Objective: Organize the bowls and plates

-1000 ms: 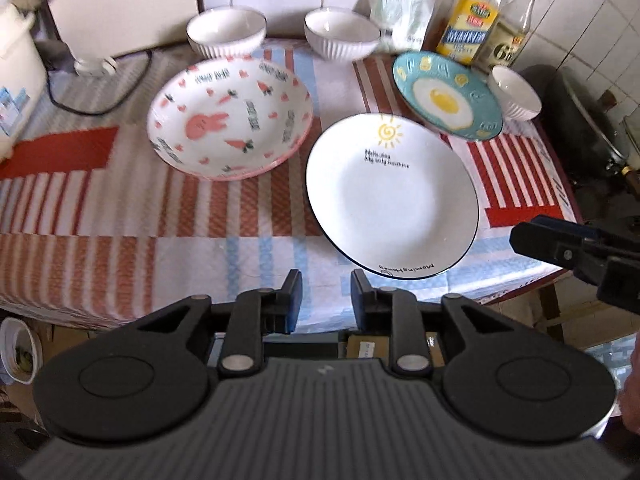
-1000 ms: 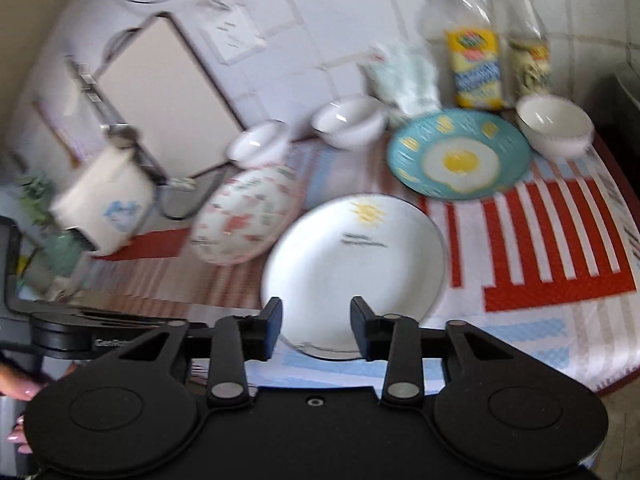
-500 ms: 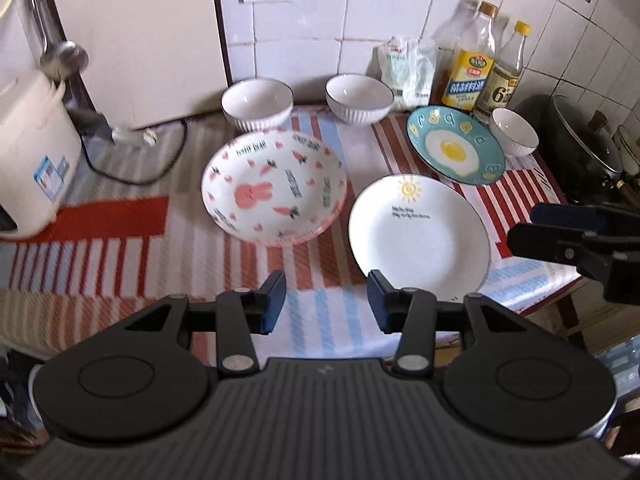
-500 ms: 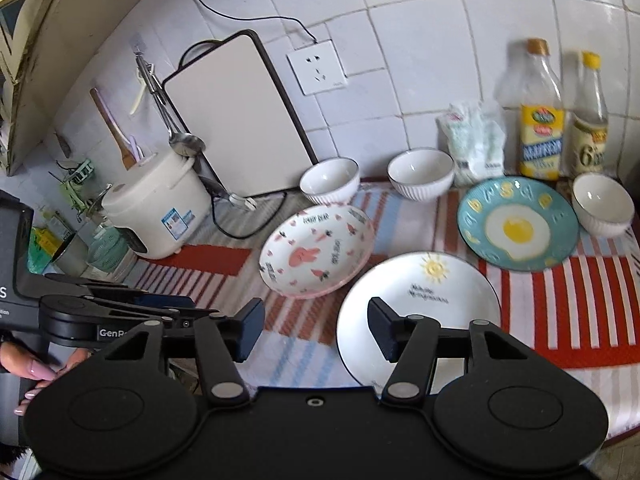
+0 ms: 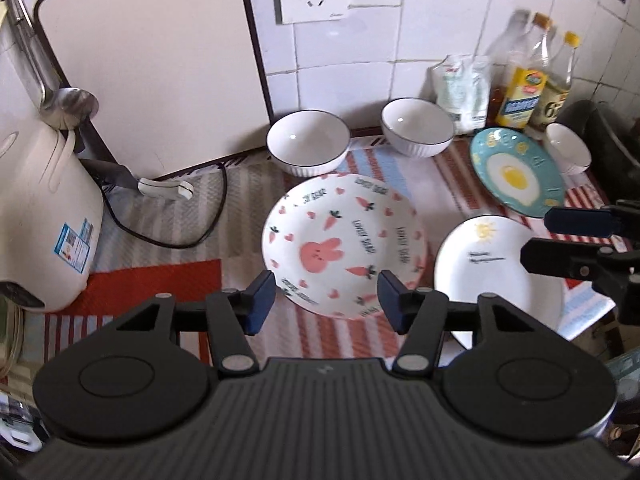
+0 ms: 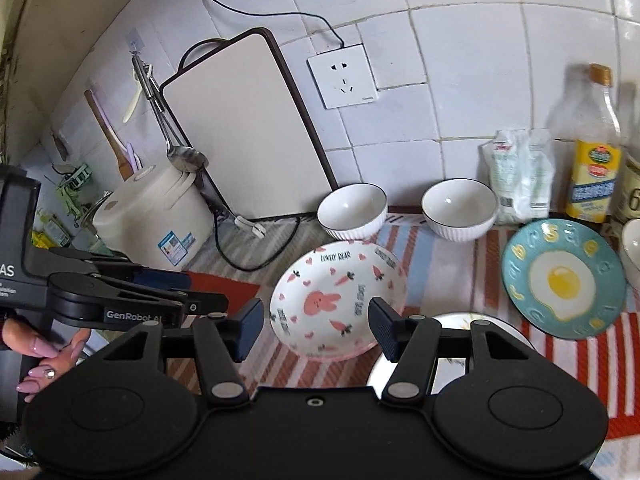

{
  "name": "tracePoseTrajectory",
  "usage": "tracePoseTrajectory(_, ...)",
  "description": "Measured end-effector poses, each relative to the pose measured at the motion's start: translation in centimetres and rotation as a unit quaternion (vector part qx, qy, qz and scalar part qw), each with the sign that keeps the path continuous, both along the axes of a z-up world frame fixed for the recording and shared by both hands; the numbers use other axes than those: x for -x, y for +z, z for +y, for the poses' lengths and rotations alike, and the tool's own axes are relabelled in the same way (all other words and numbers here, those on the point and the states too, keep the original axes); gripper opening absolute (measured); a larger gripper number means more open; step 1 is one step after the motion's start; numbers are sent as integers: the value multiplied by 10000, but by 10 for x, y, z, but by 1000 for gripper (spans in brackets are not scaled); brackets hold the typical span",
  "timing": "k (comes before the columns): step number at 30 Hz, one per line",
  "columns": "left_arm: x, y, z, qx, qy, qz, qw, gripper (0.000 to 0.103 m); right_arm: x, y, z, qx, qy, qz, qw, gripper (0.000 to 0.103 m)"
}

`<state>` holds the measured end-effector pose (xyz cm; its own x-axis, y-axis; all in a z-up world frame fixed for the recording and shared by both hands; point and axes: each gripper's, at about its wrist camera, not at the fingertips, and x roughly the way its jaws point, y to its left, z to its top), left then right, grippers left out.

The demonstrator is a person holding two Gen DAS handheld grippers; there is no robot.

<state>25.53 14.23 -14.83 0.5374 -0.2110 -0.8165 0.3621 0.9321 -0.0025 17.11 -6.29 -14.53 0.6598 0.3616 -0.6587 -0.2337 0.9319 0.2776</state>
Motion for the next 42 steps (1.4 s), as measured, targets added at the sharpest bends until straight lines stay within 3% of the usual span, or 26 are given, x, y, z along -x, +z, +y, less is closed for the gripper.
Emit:
tracePoseTrajectory(4, -21, -19, 1, -182, -8, 79, 9998, 62, -23, -19, 6, -138, -186, 32, 9997, 63)
tracePoseTrajectory(7, -39, -38, 0, -78, 91, 153, 9998, 65, -38, -36, 7, -62, -468, -49, 9989, 63)
tracePoseTrajectory(11, -60, -66, -2, 45, 412, 239, 9989, 65, -64, -65, 0, -444, -616, 283, 9967, 63)
tracePoseTrajectory(18, -82, -112, 3, -17, 706, 407, 9967, 65, -97, -107, -11, -282, -776, 630, 9946, 63)
tracePoseTrajectory(24, -89, -137, 3, -78, 581, 600, 9965, 63, -112, -134, -18, -312, -841, 975, 9912, 63)
tracePoseTrajectory(30, -101, -158, 5, 104, 579, 893, 9943, 54, -127, -148, -19, -211, -703, 1101, 9912, 63)
tracePoseTrajectory(33, -108, -166, 10, 230, 644, 1010, 9925, 47, -137, -152, -22, -457, -777, 1247, 9881, 63)
tracePoseTrajectory(37, -110, -167, 15, 492, 632, 899, 9927, 29, -147, -155, -22, -387, -829, 1270, 9877, 63)
tracePoseTrajectory(40, -111, -166, 17, 487, 505, 861, 9938, 26, -152, -157, -26, -558, -965, 1253, 9858, 63)
tracePoseTrajectory(42, -112, -166, 20, 563, 515, 891, 9931, 25, -156, -160, -25, -570, -941, 1308, 9853, 57)
